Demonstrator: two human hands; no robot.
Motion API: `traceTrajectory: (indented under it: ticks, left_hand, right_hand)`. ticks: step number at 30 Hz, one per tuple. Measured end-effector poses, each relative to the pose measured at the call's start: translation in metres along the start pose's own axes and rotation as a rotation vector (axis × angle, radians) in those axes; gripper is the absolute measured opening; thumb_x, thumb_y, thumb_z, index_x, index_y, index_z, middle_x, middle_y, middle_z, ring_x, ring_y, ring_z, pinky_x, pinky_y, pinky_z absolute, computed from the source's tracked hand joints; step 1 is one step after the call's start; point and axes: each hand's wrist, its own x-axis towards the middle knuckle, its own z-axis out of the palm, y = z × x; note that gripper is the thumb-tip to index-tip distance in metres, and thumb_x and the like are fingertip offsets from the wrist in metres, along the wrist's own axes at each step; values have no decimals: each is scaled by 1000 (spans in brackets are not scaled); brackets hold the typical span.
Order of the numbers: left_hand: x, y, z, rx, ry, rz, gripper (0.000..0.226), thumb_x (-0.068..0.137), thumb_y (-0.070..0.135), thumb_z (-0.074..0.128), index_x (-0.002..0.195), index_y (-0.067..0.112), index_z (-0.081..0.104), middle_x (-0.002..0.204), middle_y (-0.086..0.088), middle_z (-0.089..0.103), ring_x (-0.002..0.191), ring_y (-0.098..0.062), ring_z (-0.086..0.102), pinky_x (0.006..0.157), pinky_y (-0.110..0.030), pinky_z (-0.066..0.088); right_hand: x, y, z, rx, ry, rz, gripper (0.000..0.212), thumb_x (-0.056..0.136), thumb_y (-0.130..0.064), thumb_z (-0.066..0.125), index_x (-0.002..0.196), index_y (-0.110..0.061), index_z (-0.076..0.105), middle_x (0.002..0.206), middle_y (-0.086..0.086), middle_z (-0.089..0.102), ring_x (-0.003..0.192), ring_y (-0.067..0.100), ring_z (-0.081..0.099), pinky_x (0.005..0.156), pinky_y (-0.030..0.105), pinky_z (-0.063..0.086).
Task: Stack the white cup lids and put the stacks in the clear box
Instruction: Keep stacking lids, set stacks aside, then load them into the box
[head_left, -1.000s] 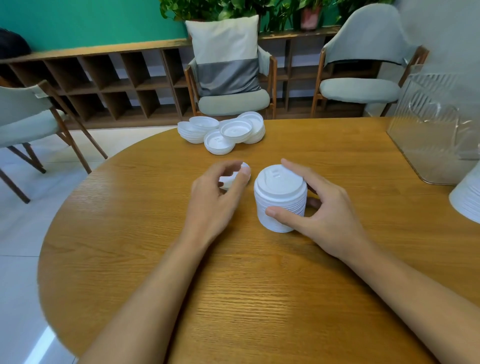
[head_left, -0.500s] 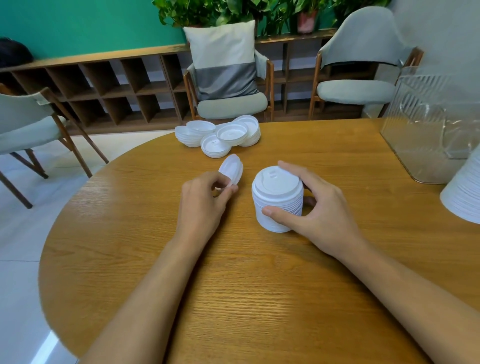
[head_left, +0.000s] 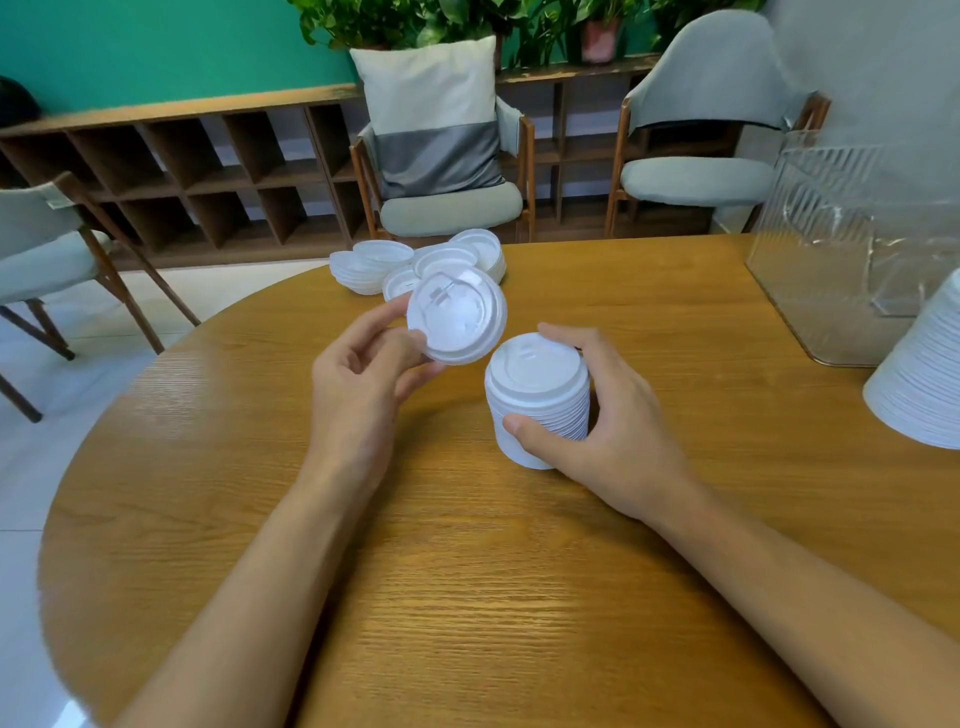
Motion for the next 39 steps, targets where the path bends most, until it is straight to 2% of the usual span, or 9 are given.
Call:
traceTrajectory:
  ticks: [3,7,12,16,20,25,31,36,39]
  left_hand:
    - [-2,-2,4,-46,-139,-116,39,92,5,70,130,13,70,97,-14,75,83,-23,72,70,-26,61]
    - [-7,-7,7,209,-268,-41,39,88,21,69,126,24,76,85,-9,69,74,-21,62,67,-32,54]
    - [-12,-11,11,450,-323,80,35,94,30,61,126,33,76,70,-1,51,69,-16,46,72,-30,43]
    - [-15,-15,14,563,-312,194,46,86,56,67,129,40,71,107,5,64,94,-4,59,82,-26,46]
    - [-21,-16,22,600,-329,256,64,77,58,78,135,32,67,125,16,66,122,-7,61,92,-26,51]
    - [-20,-16,23,580,-350,263,63,77,52,82,134,30,67,127,13,66,124,-8,61,91,-19,50]
    - [-25,-23,31,543,-335,233,60,78,44,82,133,29,64,127,12,64,121,-4,61,89,-10,45]
    - [-27,-26,31,478,-354,174,57,79,34,81,133,29,63,127,13,70,121,-4,63,89,-11,46]
    - [-28,-30,30,483,-363,192,60,79,37,82,135,31,62,130,14,68,124,-6,62,92,-15,49]
  right_hand:
    - [0,0,-1,7,-4,-14,80,79,-41,88,146,-38,44,136,-20,56,125,-2,53,97,13,44]
    - [1,0,-3,24,-27,-15,99,80,-41,88,157,-52,27,146,-25,48,132,-8,47,103,8,38]
    - [1,0,-1,-12,-22,-52,85,81,-39,87,153,-39,42,143,-18,52,131,-4,49,102,8,39]
    - [1,0,0,-7,5,-66,80,80,-36,89,149,-33,48,141,-15,56,129,-2,53,101,10,40]
    - [0,-1,1,-5,10,-53,83,80,-36,87,152,-33,46,140,-14,57,127,-3,53,98,7,39]
    - [0,0,1,-12,-1,-49,83,79,-38,85,152,-33,47,139,-13,58,126,-5,52,97,5,37]
    - [-4,2,4,52,-3,-16,86,76,-26,91,151,-31,49,138,-14,59,128,3,56,102,19,47]
    - [-4,2,7,16,-14,-9,89,74,-28,94,150,-30,47,136,-15,58,124,-5,54,96,7,41]
    - [-5,3,7,12,-15,1,90,72,-29,94,148,-32,46,134,-17,58,121,-6,55,92,6,41]
